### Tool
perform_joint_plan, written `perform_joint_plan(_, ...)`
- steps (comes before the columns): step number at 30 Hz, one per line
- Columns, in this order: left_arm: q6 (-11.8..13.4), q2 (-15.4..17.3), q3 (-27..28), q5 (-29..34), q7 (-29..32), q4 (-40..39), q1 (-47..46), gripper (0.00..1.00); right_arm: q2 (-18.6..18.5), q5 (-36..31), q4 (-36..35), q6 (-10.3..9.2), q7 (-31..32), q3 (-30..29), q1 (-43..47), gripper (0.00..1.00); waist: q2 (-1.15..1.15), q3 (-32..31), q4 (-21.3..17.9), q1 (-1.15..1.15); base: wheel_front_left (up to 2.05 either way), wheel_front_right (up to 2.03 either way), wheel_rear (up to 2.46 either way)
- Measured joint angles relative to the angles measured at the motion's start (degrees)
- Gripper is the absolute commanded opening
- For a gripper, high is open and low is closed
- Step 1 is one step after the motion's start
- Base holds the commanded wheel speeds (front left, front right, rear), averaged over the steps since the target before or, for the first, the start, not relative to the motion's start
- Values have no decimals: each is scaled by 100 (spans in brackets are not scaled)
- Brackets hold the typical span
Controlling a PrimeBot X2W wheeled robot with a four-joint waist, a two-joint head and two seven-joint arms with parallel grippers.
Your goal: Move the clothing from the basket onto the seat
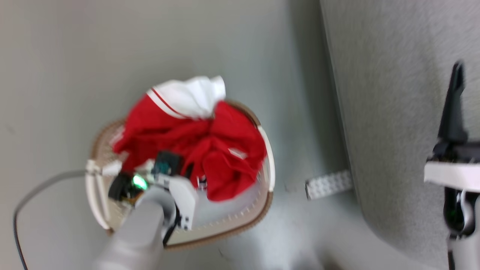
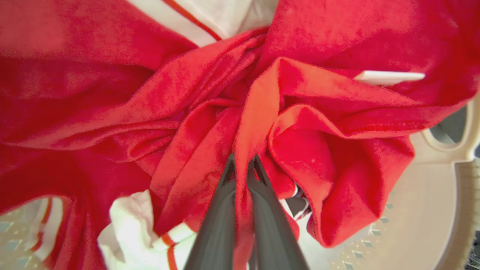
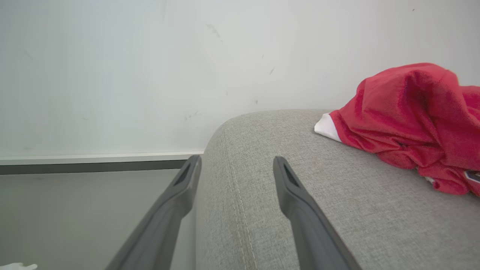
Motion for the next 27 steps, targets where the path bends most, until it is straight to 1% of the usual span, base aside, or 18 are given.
perform_joint_plan(5, -93, -32, 5, -336, -162, -196, 523, 0, 2, -148, 204, 0, 0, -85, 496, 100, 0, -803, 188, 0, 0, 0, 0)
perform_joint_plan(11, -151, -43, -219, -946, -223, -921, 1106, 0, 2, -343, 438, 0, 0, -242, 1138, 100, 0, -1814, 431, 0, 0, 0, 0)
perform_joint_plan(16, 14, -46, -305, -1464, -229, -1528, 1435, 0, 3, -506, 582, 0, 0, -357, 1656, 100, 0, -2625, 664, -1, 0, 0, 0)
perform_joint_plan(23, 270, -31, -294, -1707, -123, -2391, 1714, 0, 0, -576, 704, 0, 0, -357, 2165, 100, 0, -3611, 966, -1, 0, 0, 0)
perform_joint_plan(27, 419, 121, -155, -1836, 27, -3005, 1912, 0, 1, -582, 787, 0, 0, -267, 2381, 100, 0, -4078, 1069, -1, 0, 0, 0)
